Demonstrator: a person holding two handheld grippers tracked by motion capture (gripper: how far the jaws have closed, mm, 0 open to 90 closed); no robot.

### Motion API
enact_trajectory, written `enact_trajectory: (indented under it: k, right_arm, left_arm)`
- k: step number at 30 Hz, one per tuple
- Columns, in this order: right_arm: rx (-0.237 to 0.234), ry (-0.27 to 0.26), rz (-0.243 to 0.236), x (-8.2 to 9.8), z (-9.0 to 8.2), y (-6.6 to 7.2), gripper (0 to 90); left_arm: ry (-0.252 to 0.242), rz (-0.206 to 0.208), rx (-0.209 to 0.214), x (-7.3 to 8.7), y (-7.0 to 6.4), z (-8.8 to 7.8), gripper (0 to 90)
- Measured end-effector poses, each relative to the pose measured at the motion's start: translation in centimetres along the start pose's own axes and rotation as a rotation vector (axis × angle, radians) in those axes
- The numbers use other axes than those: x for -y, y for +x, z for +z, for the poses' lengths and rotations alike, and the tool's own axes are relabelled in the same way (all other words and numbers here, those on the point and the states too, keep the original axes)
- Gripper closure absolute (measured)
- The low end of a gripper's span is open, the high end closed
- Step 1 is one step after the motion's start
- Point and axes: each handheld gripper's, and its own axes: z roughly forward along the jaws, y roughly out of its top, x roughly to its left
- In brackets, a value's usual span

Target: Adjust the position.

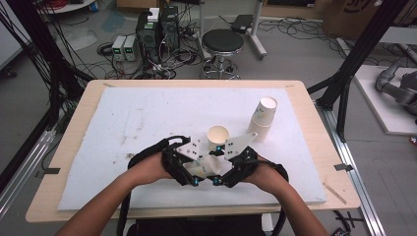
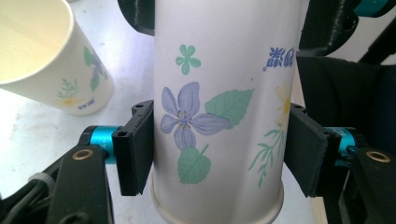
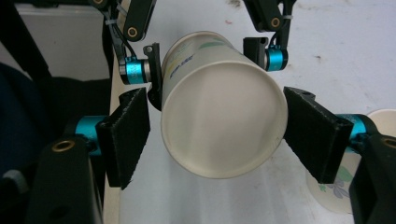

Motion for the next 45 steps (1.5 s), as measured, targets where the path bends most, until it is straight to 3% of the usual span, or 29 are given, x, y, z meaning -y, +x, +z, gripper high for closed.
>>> enact_trajectory:
  k: [5,11,12,13,16,17,18,19,20,22,23,24,25,26,28,29,30,38,45]
  right_arm:
    - [-0.024,0.029,-0.008,-0.2,0.2,0.0,35.8]
    - [-0.042,0.026,0.020,-0.1,0.0,-0.2,37.3]
    - [-0.052,0.019,0.028,-0.1,-0.1,-0.3,37.4]
    - [-0.051,0.015,0.036,0.0,-0.2,-0.4,37.4]
    - [-0.049,-0.001,0.054,0.1,-0.6,-0.6,37.4]
    - [-0.049,-0.001,0.054,0.1,-0.6,-0.6,37.4]
    - [-0.044,-0.020,0.068,0.4,-0.9,-0.6,37.3]
    - [-0.044,-0.020,0.068,0.4,-0.9,-0.6,37.3]
    - [-0.031,-0.036,0.075,0.7,-1.2,-0.6,37.4]
    - [-0.021,-0.054,0.093,1.2,-1.5,-0.7,37.4]
    - [-0.014,-0.061,0.103,1.5,-1.6,-0.7,37.3]
    - [-0.007,-0.069,0.113,1.7,-1.7,-0.7,37.4]
    - [0.000,-0.079,0.120,2.0,-1.8,-0.8,37.3]
    - [0.007,-0.091,0.126,2.3,-1.8,-0.8,37.3]
    - [0.016,-0.114,0.142,2.7,-2.0,-0.8,37.3]
    - [0.016,-0.114,0.142,2.7,-2.0,-0.8,37.3]
    - [0.024,-0.142,0.150,3.1,-2.1,-0.8,37.3]
    - [0.028,-0.249,0.169,4.4,-2.0,-0.5,37.3]
    - [0.018,-0.287,0.174,4.8,-1.9,-0.4,37.3]
  left_arm:
    - [0.019,0.004,0.016,0.0,-0.1,0.2,32.5]
    - [0.000,0.010,0.028,0.2,-0.1,0.1,31.5]
    - [-0.033,0.016,0.017,0.4,0.0,-0.1,29.7]
    - [-0.033,0.016,0.017,0.4,0.0,-0.1,27.4]
    - [-0.173,-0.041,-0.002,1.3,0.4,-1.2,18.1]
    - [-0.173,-0.041,-0.002,1.3,0.4,-1.2,18.1]
    - [-0.249,-0.074,-0.015,2.0,0.5,-2.0,18.1]
    - [-0.249,-0.074,-0.015,2.0,0.5,-2.0,18.1]
    - [-0.311,-0.105,-0.026,2.7,0.5,-2.7,18.1]
    - [-0.365,-0.133,-0.047,3.5,0.5,-3.1,18.1]
    - [-0.365,-0.133,-0.047,3.5,0.5,-3.1,18.1]
    - [-0.426,-0.174,-0.062,4.3,0.4,-3.3,18.1]
    - [-0.426,-0.174,-0.062,4.3,0.4,-3.3,18.1]
    - [-0.478,-0.205,-0.080,5.1,0.3,-3.5,18.0]
    - [-0.531,-0.225,-0.095,5.8,0.2,-3.5,17.9]
    - [-0.531,-0.225,-0.095,5.8,0.2,-3.5,18.0]
    - [-0.577,-0.226,-0.093,6.3,0.0,-3.3,18.4]
    - [-0.647,-0.267,-0.104,7.6,-0.9,-1.9,17.6]
    - [-0.657,-0.271,-0.087,7.8,-1.0,-1.2,17.6]
